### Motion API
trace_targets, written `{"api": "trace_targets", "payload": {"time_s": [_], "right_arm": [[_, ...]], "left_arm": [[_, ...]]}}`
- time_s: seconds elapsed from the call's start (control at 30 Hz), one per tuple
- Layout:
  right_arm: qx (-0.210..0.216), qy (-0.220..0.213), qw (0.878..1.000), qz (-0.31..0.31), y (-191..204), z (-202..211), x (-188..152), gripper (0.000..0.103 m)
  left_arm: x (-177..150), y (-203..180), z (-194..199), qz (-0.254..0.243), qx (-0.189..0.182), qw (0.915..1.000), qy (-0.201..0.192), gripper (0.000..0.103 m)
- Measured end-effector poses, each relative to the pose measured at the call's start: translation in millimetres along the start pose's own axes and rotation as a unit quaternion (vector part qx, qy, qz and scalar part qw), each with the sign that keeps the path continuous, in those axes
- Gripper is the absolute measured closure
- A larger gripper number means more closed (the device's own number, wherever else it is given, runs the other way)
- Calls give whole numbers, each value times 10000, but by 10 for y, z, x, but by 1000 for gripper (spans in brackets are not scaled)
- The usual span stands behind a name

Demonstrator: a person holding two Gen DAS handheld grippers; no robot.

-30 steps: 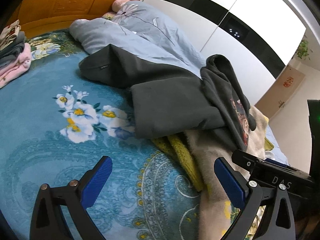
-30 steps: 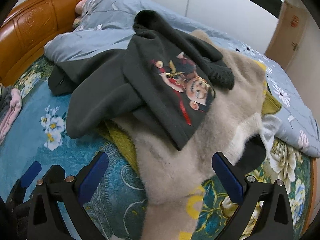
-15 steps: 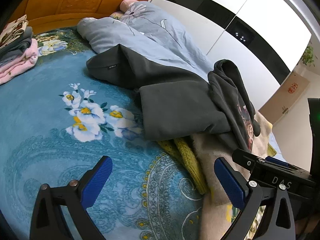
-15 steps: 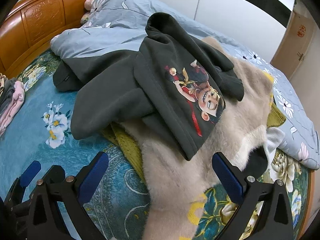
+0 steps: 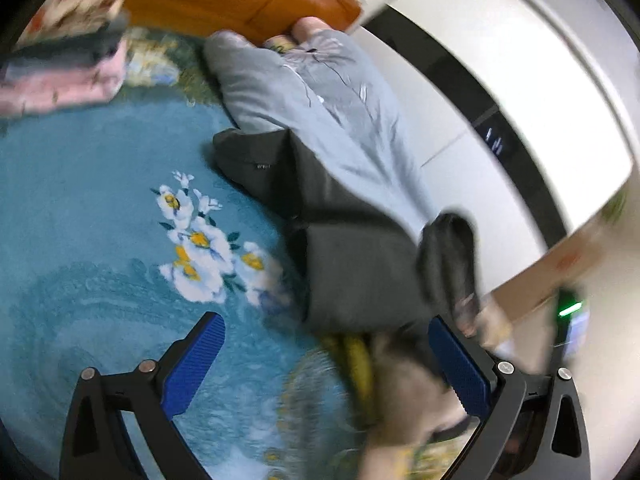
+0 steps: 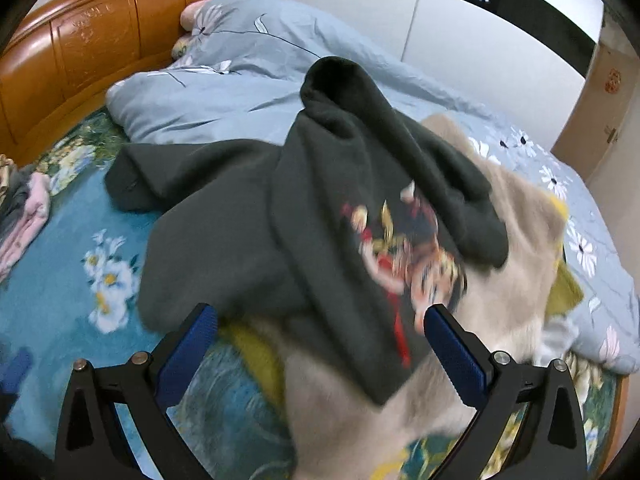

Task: Fold clothes
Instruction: 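Grasp the dark grey sweatpants with the right gripper and pull them out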

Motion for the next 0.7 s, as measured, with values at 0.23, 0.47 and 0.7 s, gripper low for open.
{"api": "trace_targets", "payload": {"time_s": [0.23, 0.47, 0.7], "right_arm": [[-332, 699, 9966, 296, -19, -378, 44, 41], [211, 755, 9967, 207, 69, -54, 109, 90], [2375, 709, 9686, -218, 685, 613, 265, 94]], "left_arm": [[474, 197, 431, 515, -288, 9979, -262, 0], [468, 326, 508, 686, -341, 9969, -162, 0], [509, 354, 723, 817, -529, 9948, -311, 0]]}}
Point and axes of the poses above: each gripper's, at about its wrist camera, not at the fingertips, and z roughly against the way its jaws point, y to its left, x to its top, the point moved 7 cm from there along -z, roughly the way its jaws point, and after that the axes turned 2 degrees about z, right-handed, at the moved point
